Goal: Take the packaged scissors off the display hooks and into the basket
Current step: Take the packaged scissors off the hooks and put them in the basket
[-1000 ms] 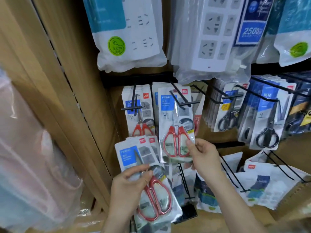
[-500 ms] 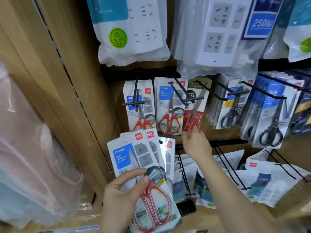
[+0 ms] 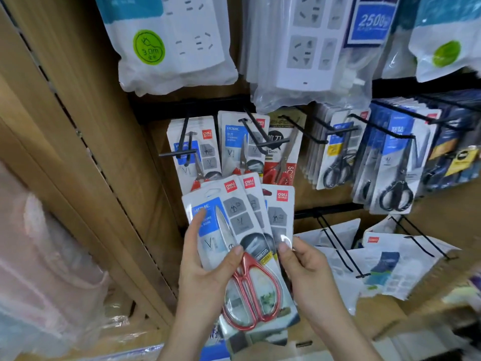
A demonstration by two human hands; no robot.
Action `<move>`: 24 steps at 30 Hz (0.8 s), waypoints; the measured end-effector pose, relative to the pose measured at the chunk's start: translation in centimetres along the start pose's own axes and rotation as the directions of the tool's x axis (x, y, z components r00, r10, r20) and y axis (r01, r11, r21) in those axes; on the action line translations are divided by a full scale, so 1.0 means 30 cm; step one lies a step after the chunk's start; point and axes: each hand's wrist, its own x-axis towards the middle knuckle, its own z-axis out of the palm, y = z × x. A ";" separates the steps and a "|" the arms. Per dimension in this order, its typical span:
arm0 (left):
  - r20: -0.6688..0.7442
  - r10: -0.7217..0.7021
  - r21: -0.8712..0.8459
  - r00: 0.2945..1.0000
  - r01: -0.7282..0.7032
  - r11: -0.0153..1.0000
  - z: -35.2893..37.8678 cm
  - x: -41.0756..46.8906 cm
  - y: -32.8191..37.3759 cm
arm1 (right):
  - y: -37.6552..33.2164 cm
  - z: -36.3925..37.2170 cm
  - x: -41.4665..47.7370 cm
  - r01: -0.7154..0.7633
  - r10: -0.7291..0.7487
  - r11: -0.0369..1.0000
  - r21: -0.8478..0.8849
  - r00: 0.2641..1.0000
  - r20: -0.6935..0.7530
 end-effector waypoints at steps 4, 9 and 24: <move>0.015 -0.047 0.002 0.999 0.047 0.999 -0.024 0.004 -0.003 | 0.015 -0.018 -0.004 0.088 -0.101 0.992 -0.088 0.984 -0.148; 0.039 -0.171 -0.155 0.985 0.175 0.972 -0.076 0.009 0.030 | 0.013 -0.064 0.003 0.161 -0.263 0.943 -0.292 0.898 -0.354; 0.062 -0.132 -0.068 0.989 0.136 0.988 -0.029 -0.054 0.040 | 0.010 0.001 -0.044 0.304 -0.384 0.906 -0.294 0.881 -0.275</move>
